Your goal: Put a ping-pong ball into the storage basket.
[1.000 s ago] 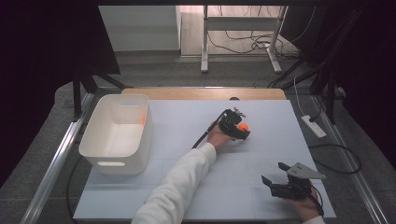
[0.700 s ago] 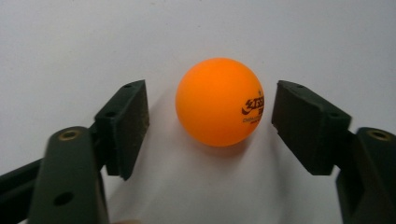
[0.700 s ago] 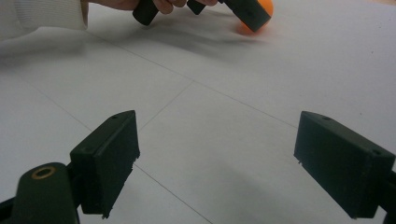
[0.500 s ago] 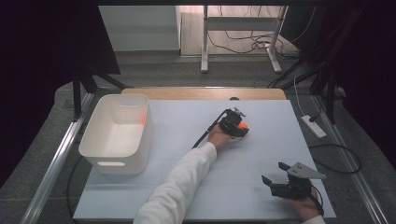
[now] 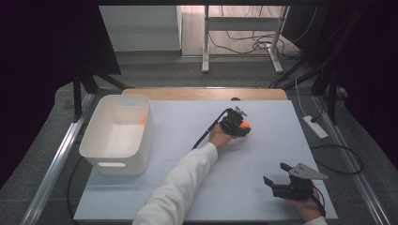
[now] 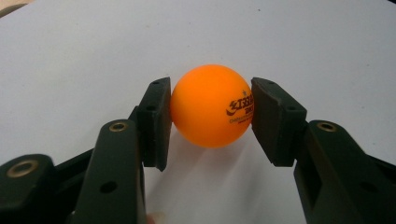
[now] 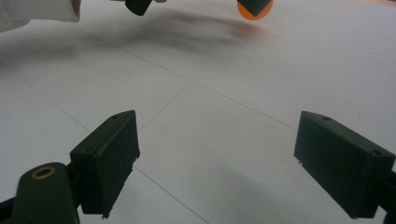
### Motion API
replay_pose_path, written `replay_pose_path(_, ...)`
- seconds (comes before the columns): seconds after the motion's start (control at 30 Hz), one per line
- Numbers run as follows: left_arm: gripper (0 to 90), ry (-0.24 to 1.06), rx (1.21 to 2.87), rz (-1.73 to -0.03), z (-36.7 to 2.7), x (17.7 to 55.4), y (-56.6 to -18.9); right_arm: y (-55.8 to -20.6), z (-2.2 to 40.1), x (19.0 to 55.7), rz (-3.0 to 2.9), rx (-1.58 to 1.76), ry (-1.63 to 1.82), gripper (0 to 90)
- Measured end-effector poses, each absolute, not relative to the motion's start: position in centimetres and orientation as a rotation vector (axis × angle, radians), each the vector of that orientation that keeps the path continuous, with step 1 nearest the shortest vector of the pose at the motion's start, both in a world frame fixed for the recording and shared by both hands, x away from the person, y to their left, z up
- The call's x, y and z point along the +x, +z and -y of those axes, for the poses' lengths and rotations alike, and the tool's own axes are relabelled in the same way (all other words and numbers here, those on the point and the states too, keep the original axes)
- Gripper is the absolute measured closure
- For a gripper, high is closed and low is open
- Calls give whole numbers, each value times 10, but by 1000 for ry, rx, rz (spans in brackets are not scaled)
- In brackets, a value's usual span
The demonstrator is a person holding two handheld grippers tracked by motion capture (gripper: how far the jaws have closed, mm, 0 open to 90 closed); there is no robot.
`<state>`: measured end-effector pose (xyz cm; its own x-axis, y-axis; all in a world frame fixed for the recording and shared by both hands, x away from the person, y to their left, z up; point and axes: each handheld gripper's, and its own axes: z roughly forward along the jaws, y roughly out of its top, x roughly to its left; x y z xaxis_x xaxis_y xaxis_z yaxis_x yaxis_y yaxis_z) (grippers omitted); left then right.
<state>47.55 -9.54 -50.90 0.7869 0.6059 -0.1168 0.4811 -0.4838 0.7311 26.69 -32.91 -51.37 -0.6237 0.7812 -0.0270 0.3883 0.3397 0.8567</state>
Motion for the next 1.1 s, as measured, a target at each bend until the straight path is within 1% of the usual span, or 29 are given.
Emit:
replay_pose_path(0.6,508,208,2161,-794,81,467,-501,-514,330,268,-2166,1029,1203,134)
replay_pose_path(1.1,507,230,2134,-807,58,451,-492,-514,328,269,-2170,1020,1197,134)
